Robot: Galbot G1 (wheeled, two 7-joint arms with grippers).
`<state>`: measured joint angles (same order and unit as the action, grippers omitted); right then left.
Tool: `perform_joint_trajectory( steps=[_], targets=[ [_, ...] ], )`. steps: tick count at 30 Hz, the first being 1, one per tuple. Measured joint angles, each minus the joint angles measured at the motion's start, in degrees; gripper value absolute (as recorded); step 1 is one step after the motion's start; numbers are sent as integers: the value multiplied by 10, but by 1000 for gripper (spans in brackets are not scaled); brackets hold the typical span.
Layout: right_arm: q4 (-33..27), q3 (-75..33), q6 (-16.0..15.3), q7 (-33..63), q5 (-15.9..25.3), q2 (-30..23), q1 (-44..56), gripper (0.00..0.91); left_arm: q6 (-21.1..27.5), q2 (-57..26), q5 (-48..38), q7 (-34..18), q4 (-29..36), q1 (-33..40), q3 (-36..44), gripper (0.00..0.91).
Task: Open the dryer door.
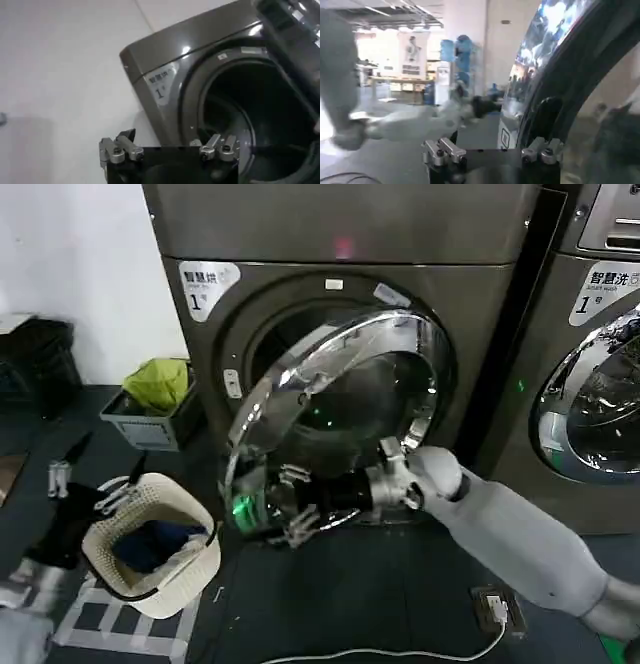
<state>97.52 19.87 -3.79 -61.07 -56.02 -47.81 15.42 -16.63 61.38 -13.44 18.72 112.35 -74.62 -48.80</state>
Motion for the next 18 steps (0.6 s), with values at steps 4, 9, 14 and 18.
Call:
perform_joint_trajectory(
  steps=[4,9,14,18],
  targets=[
    [-10,-22,16,0,-1,2,16,907,1,-10,5,10,-23,33,32,907],
    [-25,-58,15,-11,2,11,38,907,10,-22,11,19,-46,77,82,907],
    [-39,-101,13,-13,6,27,64,907,16,-32,9,27,-67,123,137,907],
    [-34,-153,14,-19,6,55,99,907,14,-43,8,30,-85,162,183,907]
  ],
)
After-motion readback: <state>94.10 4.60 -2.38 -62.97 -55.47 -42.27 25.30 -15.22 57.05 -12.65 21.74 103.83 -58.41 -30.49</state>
